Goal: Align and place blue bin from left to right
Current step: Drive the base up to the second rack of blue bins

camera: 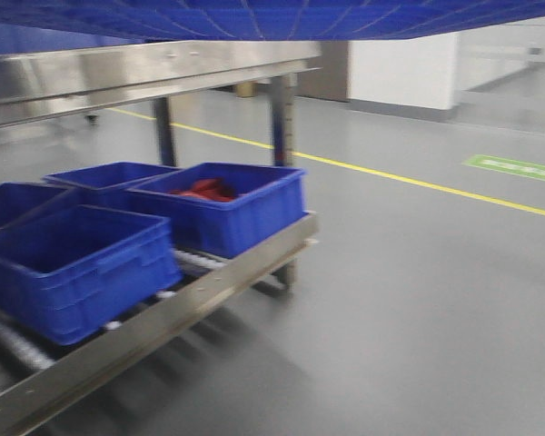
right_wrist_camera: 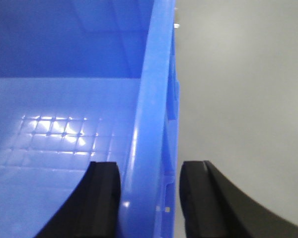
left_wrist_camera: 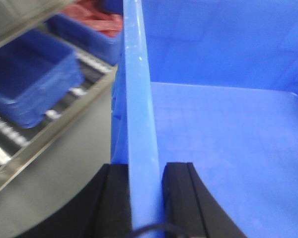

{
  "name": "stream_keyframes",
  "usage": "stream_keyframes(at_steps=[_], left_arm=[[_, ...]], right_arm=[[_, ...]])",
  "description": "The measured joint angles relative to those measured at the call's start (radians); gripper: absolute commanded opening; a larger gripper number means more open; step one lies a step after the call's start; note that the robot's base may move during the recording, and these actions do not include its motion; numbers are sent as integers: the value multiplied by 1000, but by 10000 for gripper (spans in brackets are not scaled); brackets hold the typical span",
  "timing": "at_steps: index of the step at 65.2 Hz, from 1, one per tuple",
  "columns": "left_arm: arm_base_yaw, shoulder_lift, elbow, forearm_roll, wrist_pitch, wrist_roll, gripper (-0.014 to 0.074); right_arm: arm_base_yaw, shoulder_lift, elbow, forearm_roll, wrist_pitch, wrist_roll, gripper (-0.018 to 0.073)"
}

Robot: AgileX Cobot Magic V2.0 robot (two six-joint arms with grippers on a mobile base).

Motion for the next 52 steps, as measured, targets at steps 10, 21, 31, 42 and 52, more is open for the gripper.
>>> stream_keyframes(at_steps=[10,21,31,42,52], left_arm=[[0,0,0,0,0,0,-111],[0,0,0,0,0,0,-111],[0,0,0,0,0,0,-111],[0,0,0,0,0,0,-111],[0,0,0,0,0,0,-111]], right_arm=[[0,0,0,0,0,0,-81],[0,0,0,0,0,0,-81],[0,0,0,0,0,0,-81],[0,0,0,0,0,0,-81],[0,0,0,0,0,0,-81]])
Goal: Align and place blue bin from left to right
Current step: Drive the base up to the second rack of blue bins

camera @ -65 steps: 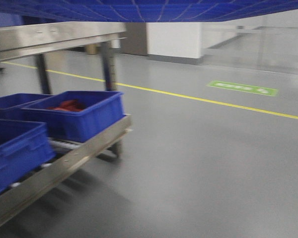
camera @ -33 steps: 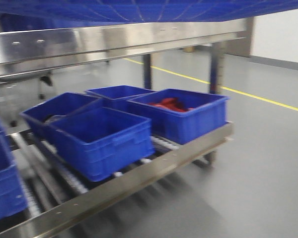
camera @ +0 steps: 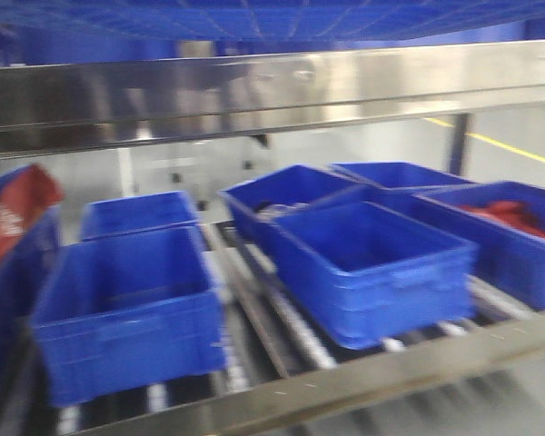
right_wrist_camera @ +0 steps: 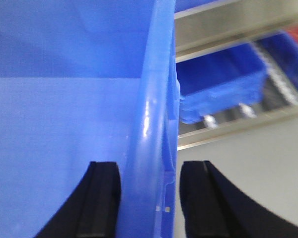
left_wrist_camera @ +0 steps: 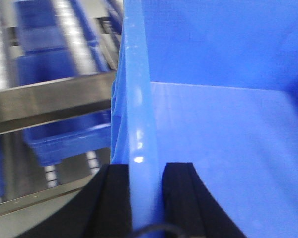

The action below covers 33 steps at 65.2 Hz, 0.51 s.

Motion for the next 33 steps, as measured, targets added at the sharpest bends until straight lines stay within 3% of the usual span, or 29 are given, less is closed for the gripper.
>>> stream_keyframes(at_steps=[33], left_arm=[[0,-2,0,2,2,0,-111]], right_arm=[[0,0,0,4,-4,0,-81]])
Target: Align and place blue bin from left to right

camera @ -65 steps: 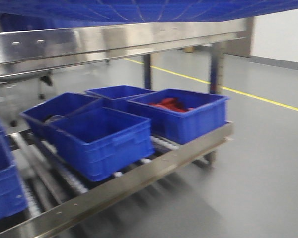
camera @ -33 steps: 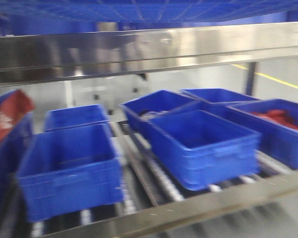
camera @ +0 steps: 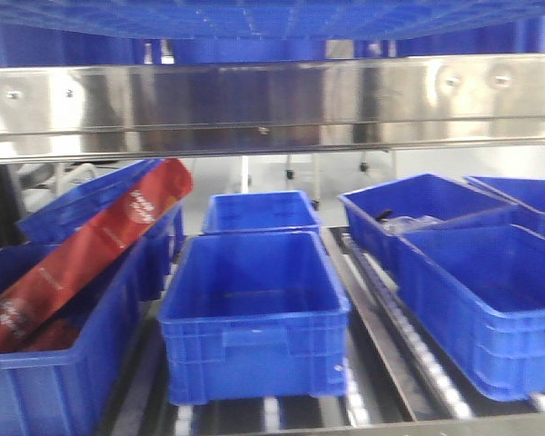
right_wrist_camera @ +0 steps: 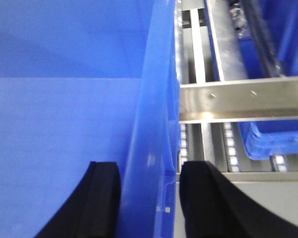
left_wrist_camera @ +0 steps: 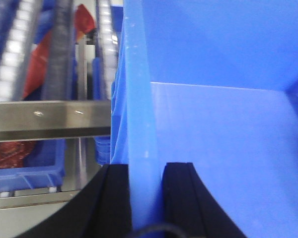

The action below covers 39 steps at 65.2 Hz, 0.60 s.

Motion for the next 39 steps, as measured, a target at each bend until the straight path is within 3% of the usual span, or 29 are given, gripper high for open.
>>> stream_keyframes(at_steps=[39], left_arm=[[0,0,0,0,0,0,-111]], right_arm=[[0,0,0,0,0,0,-81]])
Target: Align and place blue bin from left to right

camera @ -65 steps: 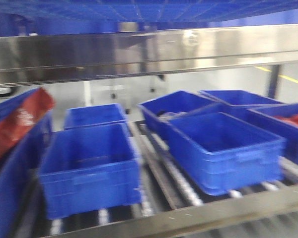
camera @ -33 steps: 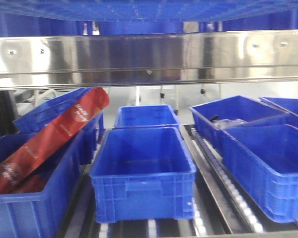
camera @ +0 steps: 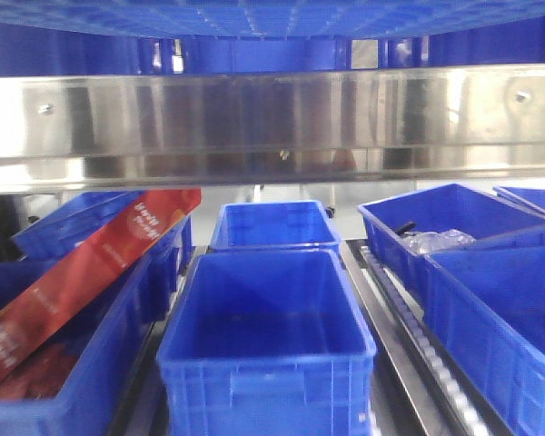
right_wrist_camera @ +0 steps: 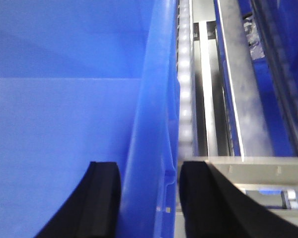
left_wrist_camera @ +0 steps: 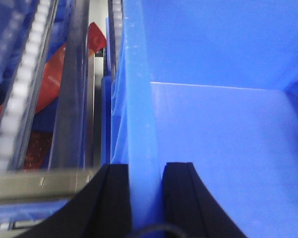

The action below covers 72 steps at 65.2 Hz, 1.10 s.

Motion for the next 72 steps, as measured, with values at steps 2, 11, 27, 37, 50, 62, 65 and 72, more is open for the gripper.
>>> stream_keyframes(at_steps=[2,11,27,37,50,62,65,72], left_arm=[[0,0,0,0,0,0,-111],[0,0,0,0,0,0,-111],[0,0,0,0,0,0,-111],[0,0,0,0,0,0,-111],[0,0,0,0,0,0,-111],[0,0,0,1,0,0,-111],[0,0,0,1,0,0,-111],[0,0,0,1,0,0,-111]], right_arm=[[0,0,0,0,0,0,-81],[0,0,0,0,0,0,-81],[0,0,0,0,0,0,-81],[0,0,0,0,0,0,-81],[0,0,0,0,0,0,-81],[0,0,0,0,0,0,-81],[0,0,0,0,0,0,-81],[0,0,0,0,0,0,-81]])
